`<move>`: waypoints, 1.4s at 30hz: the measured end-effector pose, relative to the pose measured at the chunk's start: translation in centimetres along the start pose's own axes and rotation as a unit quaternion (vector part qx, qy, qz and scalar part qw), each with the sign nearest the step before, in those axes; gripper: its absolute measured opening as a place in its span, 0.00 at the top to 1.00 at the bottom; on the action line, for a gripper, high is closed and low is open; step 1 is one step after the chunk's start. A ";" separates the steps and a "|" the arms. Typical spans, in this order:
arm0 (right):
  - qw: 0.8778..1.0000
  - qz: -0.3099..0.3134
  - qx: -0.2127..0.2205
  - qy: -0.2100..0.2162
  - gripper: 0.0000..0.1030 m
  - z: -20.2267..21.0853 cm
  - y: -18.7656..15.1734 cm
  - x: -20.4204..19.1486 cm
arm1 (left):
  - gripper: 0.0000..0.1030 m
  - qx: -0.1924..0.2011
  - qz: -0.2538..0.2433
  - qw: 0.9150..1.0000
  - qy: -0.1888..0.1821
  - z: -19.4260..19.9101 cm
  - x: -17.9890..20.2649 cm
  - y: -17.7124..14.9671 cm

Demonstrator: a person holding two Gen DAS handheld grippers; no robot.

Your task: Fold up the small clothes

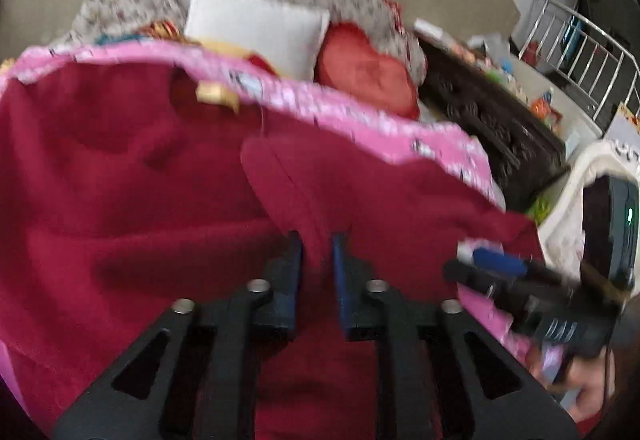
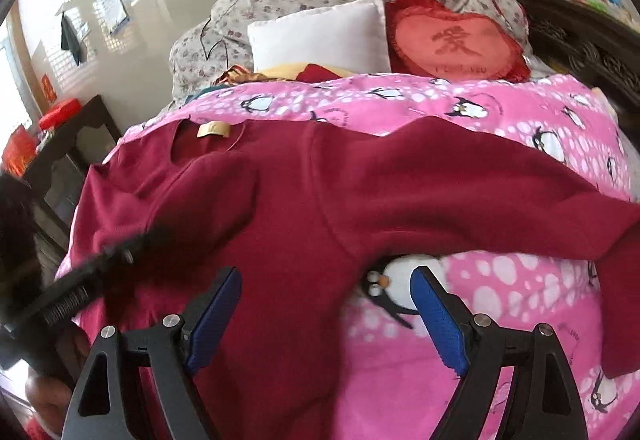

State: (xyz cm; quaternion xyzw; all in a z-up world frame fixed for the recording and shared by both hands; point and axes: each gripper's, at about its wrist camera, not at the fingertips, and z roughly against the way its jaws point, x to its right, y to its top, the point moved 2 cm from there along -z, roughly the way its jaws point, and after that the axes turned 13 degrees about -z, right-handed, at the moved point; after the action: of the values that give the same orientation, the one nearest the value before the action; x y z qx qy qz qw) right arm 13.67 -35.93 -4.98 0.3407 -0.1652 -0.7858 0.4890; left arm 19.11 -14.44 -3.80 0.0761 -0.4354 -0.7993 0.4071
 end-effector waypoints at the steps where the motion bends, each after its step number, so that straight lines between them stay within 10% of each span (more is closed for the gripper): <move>1: 1.000 -0.002 0.003 0.006 0.18 0.1 0.3 0.0 | 0.73 -0.002 0.002 1.000 -0.010 0.6 0.4 -0.2; 4: 0.999 -0.003 0.013 0.033 0.18 0.4 1.2 -0.6 | 0.61 0.005 -0.005 1.000 -0.021 4.7 0.4 -0.2; 8: 0.998 -0.002 0.013 0.063 0.15 -0.7 2.6 -3.1 | 0.36 0.029 -0.035 0.997 0.069 10.0 -1.3 -1.4; 13: 0.997 0.022 -0.009 0.068 0.15 -3.2 2.6 -8.3 | 0.33 0.014 -0.021 0.983 0.183 11.2 -6.0 -3.7; 17: 0.995 0.088 -0.033 0.034 0.19 -6.5 0.9 -12.8 | 0.33 -0.006 0.014 0.984 0.175 9.1 -7.7 -5.1; 19: 0.991 0.132 -0.026 -0.014 0.51 -7.4 0.4 -12.8 | 0.33 -0.018 0.020 0.984 0.177 8.2 -7.8 -5.6; 26: 0.993 0.112 -0.040 0.018 0.51 -0.2 -3.4 -4.1 | 0.34 -0.010 0.037 0.986 0.163 9.1 -8.9 -6.3; 30: 0.996 0.057 -0.026 0.060 0.33 3.4 -4.2 -0.5 | 0.34 -0.005 0.057 0.985 0.164 9.7 -9.6 -6.4; 36: 0.998 0.056 0.035 0.019 0.27 3.3 -1.0 0.7 | 0.33 0.000 0.039 0.983 0.180 10.2 -9.0 -6.0; 38: 0.996 0.073 0.026 0.031 0.36 1.6 -0.4 0.2 | 0.33 -0.001 0.041 0.983 0.179 9.9 -9.1 -6.0; 39: 0.996 0.089 0.015 0.022 0.67 0.3 -0.4 -0.1 | 0.34 -0.001 0.045 0.983 0.178 9.7 -9.2 -6.0; 42: 0.991 0.127 0.030 -0.009 0.88 -0.6 0.0 -1.0 | 0.34 -0.003 0.055 0.981 0.186 9.2 -9.8 -6.0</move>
State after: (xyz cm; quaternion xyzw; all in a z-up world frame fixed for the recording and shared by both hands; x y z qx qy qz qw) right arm 14.35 -34.97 -5.02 0.3240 -0.2352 -0.7151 0.5730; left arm 17.63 0.12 -5.08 0.1979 -0.3533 -0.7491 0.5242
